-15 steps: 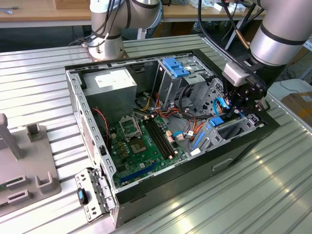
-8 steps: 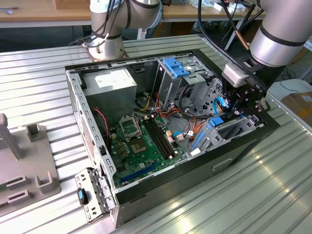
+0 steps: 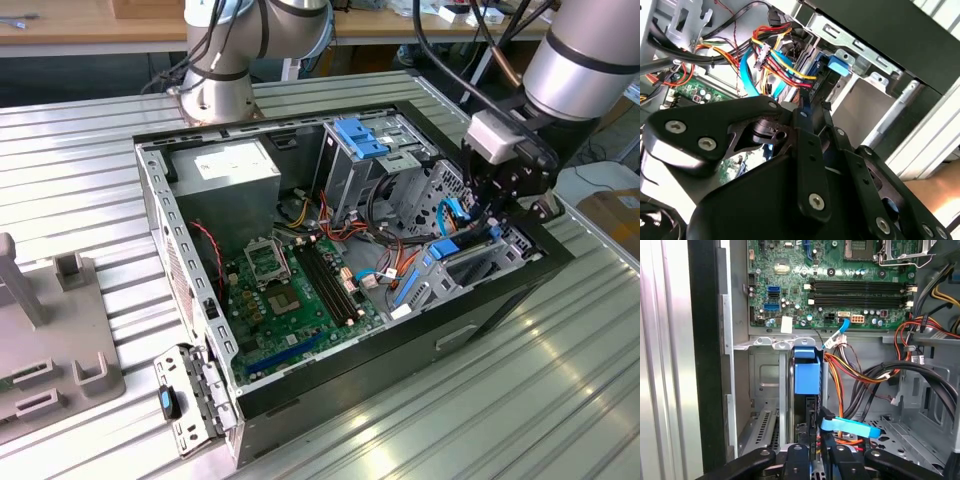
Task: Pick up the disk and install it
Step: 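Insert the first disk wire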
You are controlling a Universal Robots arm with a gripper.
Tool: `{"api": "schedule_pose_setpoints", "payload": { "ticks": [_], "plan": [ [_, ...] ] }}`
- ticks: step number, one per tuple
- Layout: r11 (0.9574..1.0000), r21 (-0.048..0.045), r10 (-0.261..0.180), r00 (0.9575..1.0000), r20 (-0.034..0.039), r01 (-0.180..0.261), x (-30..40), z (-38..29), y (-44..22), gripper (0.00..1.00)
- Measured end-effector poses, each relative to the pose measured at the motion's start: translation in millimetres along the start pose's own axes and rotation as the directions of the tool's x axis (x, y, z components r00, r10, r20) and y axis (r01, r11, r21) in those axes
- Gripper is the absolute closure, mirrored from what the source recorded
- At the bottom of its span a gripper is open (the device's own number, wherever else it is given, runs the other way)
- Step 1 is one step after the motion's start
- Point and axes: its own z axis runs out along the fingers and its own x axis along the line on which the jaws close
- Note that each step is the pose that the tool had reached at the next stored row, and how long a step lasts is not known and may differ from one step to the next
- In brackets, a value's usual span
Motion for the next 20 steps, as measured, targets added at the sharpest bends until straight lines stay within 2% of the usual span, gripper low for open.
{"api": "schedule_pose_setpoints", "payload": {
  "ticks": [5,9,13,18,20],
  "plan": [
    [1.0000,0.0000,0.000,1.0000,0.0001,0.000,0.0,-7.6,-1.2,0.76],
    [1.0000,-0.0001,0.000,1.0000,-0.0006,0.000,0.0,-10.7,-1.8,0.76],
    [1.0000,-0.0001,0.007,1.0000,-0.0009,-0.007,0.1,-20.4,-3.0,0.76],
    [0.9999,-0.0001,0.010,0.9999,-0.0012,-0.010,0.1,-20.5,-3.0,0.76],
    [0.9999,-0.0097,0.010,0.9999,-0.0021,-0.010,0.0,-20.4,-3.6,0.76]
  ]
}}
